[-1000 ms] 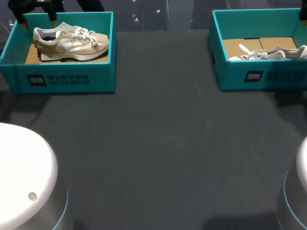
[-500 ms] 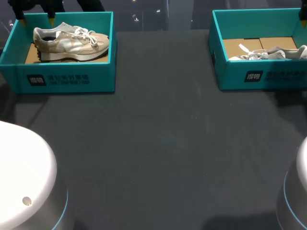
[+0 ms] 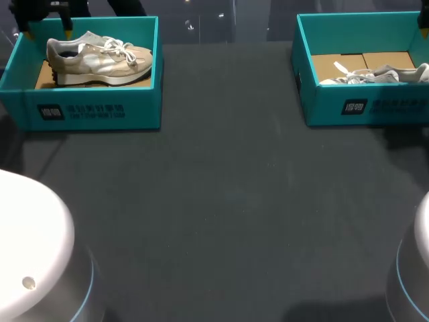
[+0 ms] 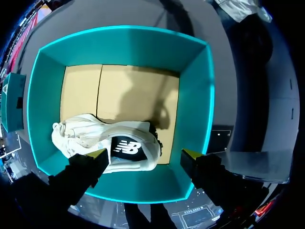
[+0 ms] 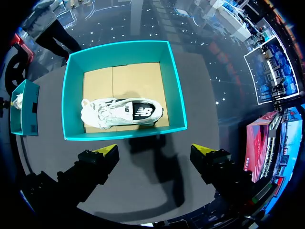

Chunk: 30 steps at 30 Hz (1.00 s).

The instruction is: Take the shoe out of the shoebox, open the shoe tongue, remove and reinsert the insole, then place the shoe into the shoebox

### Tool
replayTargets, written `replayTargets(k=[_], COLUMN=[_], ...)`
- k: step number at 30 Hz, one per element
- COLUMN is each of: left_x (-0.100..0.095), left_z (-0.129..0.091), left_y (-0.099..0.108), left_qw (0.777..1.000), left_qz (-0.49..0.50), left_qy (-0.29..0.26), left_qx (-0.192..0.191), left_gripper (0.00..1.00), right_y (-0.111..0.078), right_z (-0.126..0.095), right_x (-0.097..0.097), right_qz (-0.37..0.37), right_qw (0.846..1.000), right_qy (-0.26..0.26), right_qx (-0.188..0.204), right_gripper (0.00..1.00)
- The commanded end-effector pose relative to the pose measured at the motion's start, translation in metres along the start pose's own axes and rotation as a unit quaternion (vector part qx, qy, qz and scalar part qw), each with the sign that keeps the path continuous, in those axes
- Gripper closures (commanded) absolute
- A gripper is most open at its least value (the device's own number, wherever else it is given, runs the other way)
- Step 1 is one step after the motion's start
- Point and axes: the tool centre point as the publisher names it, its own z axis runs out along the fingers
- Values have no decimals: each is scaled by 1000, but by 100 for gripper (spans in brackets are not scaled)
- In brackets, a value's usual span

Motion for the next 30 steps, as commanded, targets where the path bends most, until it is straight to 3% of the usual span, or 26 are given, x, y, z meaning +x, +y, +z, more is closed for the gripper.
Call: replayTargets(k=[1,3,9,15,17,30], left_x=[-1,0,1,4,5,12], left_z=[15,19,30,45,48,69], left_y=[15,18,23,25,24,20], left_qw=[1000,1000,1000,999,999,999], left_qz=[-2,-3,-5,-4,-2,12], left_qy=[5,7,11,17,17,14], left_qx=[12,15,24,31,34,37], left_gripper=[0,0,13,13,20,26], right_y=[-1,-1,-1,-1,-1,-1], right_z=[0,0,0,0,0,0], right_x=[0,0,0,0,0,0], right_qz=[0,0,0,0,0,0], right_qw=[1000,1000,1000,1000,1000,1000], right_qy=[-1,-1,-1,-1,-1,-1], right_qx=[0,0,0,0,0,0], right_gripper=[0,0,0,0,0,0])
